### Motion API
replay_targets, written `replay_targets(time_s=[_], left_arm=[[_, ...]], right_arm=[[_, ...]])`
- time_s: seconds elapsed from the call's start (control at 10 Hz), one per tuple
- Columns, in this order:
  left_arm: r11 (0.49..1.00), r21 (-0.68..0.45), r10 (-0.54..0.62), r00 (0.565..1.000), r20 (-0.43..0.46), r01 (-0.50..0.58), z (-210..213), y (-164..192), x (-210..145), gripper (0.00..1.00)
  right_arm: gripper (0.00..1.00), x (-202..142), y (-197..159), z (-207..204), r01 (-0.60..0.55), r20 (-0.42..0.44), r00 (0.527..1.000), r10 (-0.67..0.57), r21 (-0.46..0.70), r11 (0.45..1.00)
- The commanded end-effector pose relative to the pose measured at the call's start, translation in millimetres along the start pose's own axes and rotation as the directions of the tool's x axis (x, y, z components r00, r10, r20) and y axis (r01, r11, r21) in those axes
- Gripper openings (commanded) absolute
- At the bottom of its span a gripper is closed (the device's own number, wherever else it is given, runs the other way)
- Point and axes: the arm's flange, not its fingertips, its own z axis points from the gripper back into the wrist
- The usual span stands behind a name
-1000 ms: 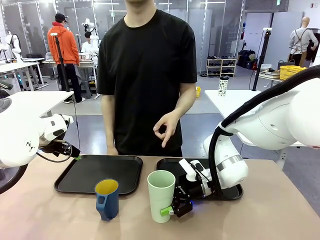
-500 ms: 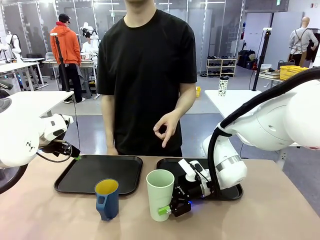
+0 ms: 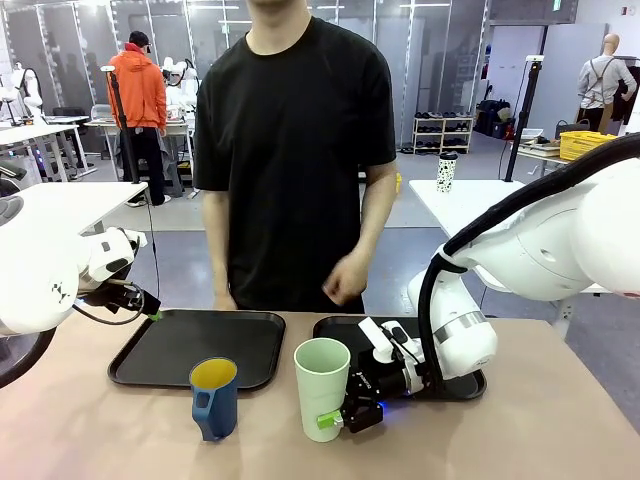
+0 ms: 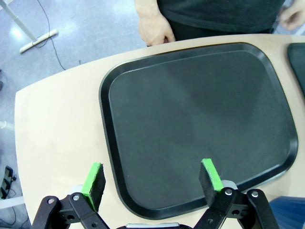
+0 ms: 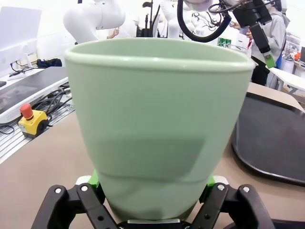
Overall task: Sort and store the cups by type.
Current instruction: Pick up the Reusable plastic cup, then place the picked Reusable plastic cup into the Flat Tray indicated by the person.
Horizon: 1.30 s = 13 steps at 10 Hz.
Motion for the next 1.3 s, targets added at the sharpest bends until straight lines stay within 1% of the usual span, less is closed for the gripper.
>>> replay_targets(time_s=[0.0,0.3,0.4,0.6,0.7,1.2], left_arm=[[1.000,0.002,-0.011,1.000,0.002,0.011,1,0,1,1.00],[1.000,0.002,-0.011,1.000,0.002,0.011,1,0,1,1.00],[1.000,0.002,-0.011,1.000,0.002,0.011,1,0,1,1.00],[1.000,0.002,-0.011,1.000,0.002,0.011,1,0,1,1.00],[1.000,0.002,-0.011,1.000,0.002,0.011,1,0,1,1.00],[1.000,0.002,-0.011,1.000,0.002,0.011,1,0,1,1.00]], right_arm=[[0.46,23,34,5,-0.030,-0.023,0.999,0.028,-0.071,0.997],[0.46,54,48,16,-0.037,-0.056,0.998,0.031,-0.113,0.993],[0.46,57,49,19,-0.042,-0.047,0.998,0.037,-0.122,0.992],[0.46,58,51,23,-0.054,-0.053,0.997,0.046,-0.150,0.987],[0.46,58,47,22,-0.036,-0.044,0.999,0.032,-0.097,0.995],[0.46,58,47,22,-0.036,-0.044,0.999,0.032,-0.097,0.995]])
